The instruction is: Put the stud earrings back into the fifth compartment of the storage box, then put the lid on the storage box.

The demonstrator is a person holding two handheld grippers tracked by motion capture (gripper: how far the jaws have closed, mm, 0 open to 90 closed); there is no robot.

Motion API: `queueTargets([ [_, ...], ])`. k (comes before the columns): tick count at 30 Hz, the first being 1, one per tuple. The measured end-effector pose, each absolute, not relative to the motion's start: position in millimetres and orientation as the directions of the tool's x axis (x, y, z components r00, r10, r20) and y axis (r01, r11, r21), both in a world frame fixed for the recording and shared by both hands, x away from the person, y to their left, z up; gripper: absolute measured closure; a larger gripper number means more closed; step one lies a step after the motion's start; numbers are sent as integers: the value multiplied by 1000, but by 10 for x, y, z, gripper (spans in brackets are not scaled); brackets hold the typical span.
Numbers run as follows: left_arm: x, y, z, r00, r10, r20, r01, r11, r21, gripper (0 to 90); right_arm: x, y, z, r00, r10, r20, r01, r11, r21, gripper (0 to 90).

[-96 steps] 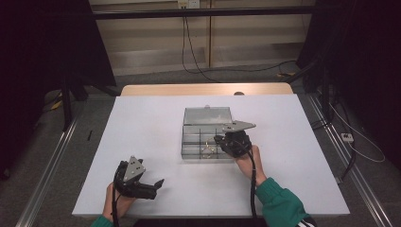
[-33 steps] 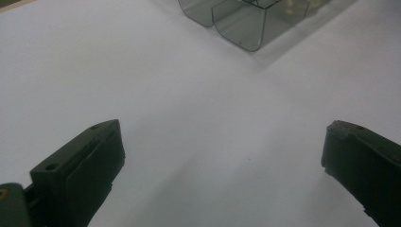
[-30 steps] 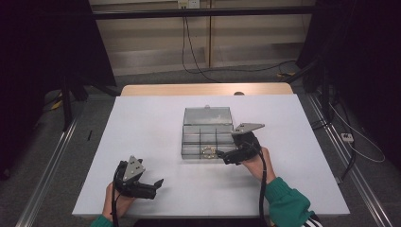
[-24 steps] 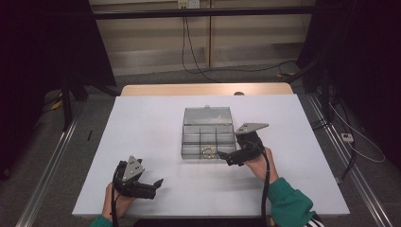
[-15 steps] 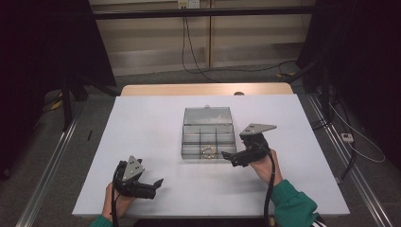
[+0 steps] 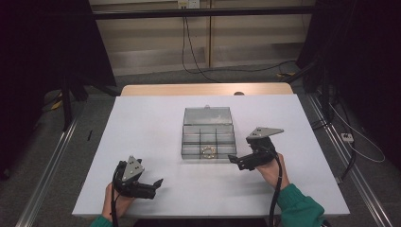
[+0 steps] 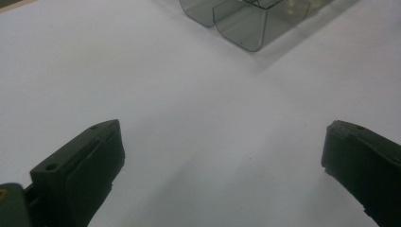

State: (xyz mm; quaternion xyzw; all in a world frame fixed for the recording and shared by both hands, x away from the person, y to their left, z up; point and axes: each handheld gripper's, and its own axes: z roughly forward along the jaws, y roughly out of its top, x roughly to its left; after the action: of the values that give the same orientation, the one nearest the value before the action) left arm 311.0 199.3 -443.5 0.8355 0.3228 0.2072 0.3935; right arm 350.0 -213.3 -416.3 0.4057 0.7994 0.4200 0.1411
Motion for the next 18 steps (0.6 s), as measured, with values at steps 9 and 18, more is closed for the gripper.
queueTargets([
  [9,3120,1970,-4434,707,700,95,373,-484,792,0,3436,-2277,-4178,-609,784,119,547,306,779,0],
  [18,3155,1821,-4378,712,687,142,338,-514,789,0,3396,-2369,-4206,-587,800,124,571,300,764,0],
])
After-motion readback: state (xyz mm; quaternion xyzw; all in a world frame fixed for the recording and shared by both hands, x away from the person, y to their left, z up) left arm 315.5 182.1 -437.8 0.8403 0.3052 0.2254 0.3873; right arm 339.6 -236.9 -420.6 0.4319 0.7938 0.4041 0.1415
